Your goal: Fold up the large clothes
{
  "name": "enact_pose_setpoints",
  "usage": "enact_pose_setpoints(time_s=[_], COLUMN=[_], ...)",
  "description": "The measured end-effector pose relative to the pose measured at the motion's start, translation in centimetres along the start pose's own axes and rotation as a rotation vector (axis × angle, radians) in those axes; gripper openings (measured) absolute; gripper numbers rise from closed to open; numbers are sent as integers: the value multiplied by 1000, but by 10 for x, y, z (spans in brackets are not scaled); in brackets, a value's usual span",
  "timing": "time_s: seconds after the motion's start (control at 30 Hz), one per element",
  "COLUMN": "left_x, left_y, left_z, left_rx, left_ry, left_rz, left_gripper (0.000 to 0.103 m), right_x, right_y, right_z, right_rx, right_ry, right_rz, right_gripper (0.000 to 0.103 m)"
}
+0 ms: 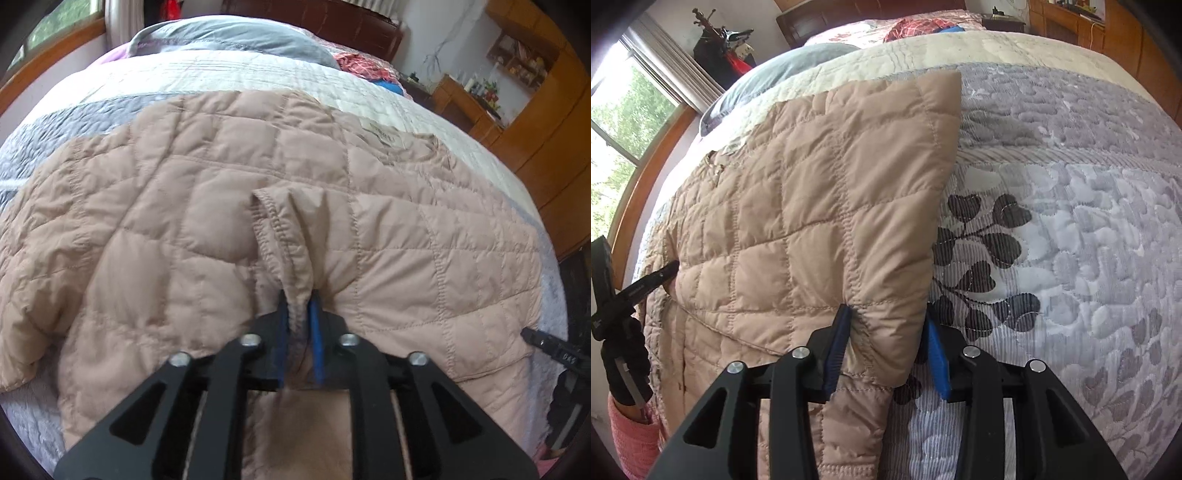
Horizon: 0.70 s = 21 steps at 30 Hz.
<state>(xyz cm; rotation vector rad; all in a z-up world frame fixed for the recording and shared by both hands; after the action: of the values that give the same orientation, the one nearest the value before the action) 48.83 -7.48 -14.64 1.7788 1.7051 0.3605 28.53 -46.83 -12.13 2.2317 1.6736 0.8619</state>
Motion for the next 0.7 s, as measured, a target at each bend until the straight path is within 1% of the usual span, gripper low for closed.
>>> enact_pose_setpoints(time_s=[0.03,0.07,0.1,0.13,0.17,0.2,0.23,0.3,0.37,0.4,0.47,0.5,0.53,0.57,0.6,0.7], left_x=[5,10,11,9,4,-2,-13,-30,-49,-53,-55,-52,-48,-44,-42,-42], left_y=[3,8,11,13,16,17,18,15,9,4,-5,-10,-14,-17,-21,-24], left_z=[-7,-20,-33,-40,-50,-56,-60,-59,-48,-41,-21,-14,-6,1,4,7], left_rx=[-10,-39,-75,-92,-115,-125,-127,-115,-89,-71,-20,-1,18,29,26,16], left_ry=[9,22,27,33,47,46,29,22,14,10,19,26,28,12,5,14], left_rz=[-12,-19,-9,3,29,45,65,97,134,141,134,128,121,113,116,154], left_gripper=[28,30,31,31,31,31,31,30,30,30,28,23,21,21,21,21], right_x=[1,2,-1,-1,4,9,18,33,49,51,55,54,54,53,52,52], right_y=[2,5,7,10,14,15,17,16,13,11,6,3,1,-2,-3,-6], right_z=[-5,-16,-27,-36,-45,-48,-50,-44,-30,-26,-6,-2,4,8,9,16], right_rx=[-8,-33,-60,-81,-102,-105,-100,-75,-48,-37,1,7,12,11,9,4], right_ry=[1,-7,-26,-39,-37,-27,-8,6,9,7,0,-12,-29,-34,-36,-43], right_rz=[-2,-10,-15,-22,-36,-43,-49,-57,-88,-91,-94,-96,-102,-109,-113,-114], right_gripper=[43,43,43,44,44,44,44,44,44,41,38,34,33,31,28,24])
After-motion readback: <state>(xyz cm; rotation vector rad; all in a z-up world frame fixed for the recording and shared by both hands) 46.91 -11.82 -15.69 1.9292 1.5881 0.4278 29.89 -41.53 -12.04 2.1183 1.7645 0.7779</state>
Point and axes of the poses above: each gripper's, at about its wrist camera, not at the fingertips, and z roughly the way its jaws point, x to its left, y to its top, the point moved 4 cm from there along z, roughly the way its jaws point, and after that the axes turned 12 degrees about -x, right-handed, at the moved point
